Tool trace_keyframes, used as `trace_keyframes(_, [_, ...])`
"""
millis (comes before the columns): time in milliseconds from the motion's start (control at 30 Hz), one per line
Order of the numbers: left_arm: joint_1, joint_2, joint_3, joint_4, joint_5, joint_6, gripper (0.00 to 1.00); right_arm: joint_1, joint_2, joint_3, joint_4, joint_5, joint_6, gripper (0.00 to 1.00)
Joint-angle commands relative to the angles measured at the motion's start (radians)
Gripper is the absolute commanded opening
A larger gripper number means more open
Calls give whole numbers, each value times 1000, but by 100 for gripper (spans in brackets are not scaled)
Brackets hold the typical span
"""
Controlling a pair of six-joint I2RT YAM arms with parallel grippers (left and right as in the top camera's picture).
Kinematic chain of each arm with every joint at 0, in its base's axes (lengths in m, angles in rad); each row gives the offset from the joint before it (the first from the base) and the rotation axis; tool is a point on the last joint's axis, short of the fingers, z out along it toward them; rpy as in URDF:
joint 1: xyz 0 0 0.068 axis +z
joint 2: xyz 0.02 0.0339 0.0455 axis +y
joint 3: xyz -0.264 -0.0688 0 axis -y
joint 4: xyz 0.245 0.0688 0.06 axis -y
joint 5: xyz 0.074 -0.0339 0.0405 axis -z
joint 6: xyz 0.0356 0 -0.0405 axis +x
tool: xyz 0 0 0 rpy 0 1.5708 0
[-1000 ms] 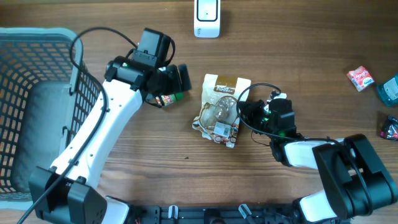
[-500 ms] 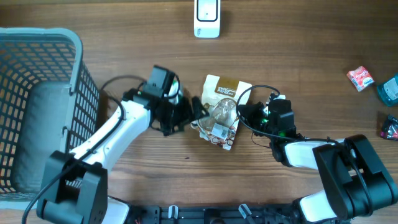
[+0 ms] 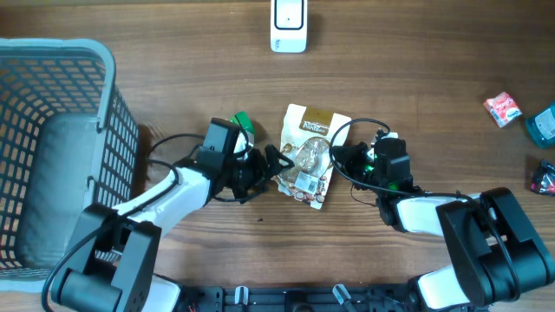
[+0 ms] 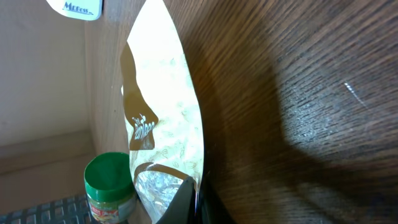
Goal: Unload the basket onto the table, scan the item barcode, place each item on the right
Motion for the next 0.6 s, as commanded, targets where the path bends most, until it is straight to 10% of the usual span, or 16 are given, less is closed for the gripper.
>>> trace_keyframes(0, [-1,36,-28,59,-61,-61,100,-1,-13,-6,7,-24,-21,5])
trace_keyframes(167, [-1,100,-28,165,-82,-87,94,-1,-13,-6,7,-45,-20,5])
trace_keyframes(300, [-1,168,-28,245,-82,-155,24,-1,-13,-6,8,-50,-21,5])
trace_keyframes(567, [-1,190,-28,269,-81,-187,4,-1,-13,-6,15,-50,-31,5])
